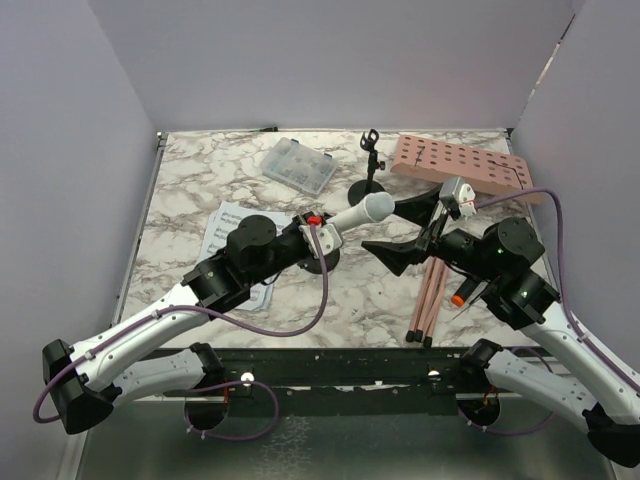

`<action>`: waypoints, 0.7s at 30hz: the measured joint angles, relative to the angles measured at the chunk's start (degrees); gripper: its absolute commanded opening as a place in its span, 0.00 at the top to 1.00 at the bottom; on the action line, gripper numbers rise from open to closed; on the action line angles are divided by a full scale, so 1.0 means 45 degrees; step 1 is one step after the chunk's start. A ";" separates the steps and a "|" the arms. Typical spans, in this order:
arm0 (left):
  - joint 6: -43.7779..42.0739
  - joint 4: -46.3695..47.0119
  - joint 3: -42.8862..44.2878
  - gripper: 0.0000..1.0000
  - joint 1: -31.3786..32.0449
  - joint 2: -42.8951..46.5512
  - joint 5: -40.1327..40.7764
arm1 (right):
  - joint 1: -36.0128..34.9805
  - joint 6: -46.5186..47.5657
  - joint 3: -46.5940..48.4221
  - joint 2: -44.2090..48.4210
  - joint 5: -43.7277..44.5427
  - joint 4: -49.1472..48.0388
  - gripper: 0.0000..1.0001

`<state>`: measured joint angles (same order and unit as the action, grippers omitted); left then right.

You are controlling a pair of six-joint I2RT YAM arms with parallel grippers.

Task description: Pack up the instrument practice props

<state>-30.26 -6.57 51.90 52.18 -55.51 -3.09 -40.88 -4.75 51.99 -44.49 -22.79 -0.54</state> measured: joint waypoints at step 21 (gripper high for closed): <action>0.8514 0.6013 -0.0461 1.00 0.0146 -0.1258 -0.0525 | 0.0000 -0.1948 -0.1821 -0.1661 0.0782 -0.6008 0.17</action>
<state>8.05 20.49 49.82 52.84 -61.17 -5.45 -40.88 -13.52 43.79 -51.96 -19.27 -27.57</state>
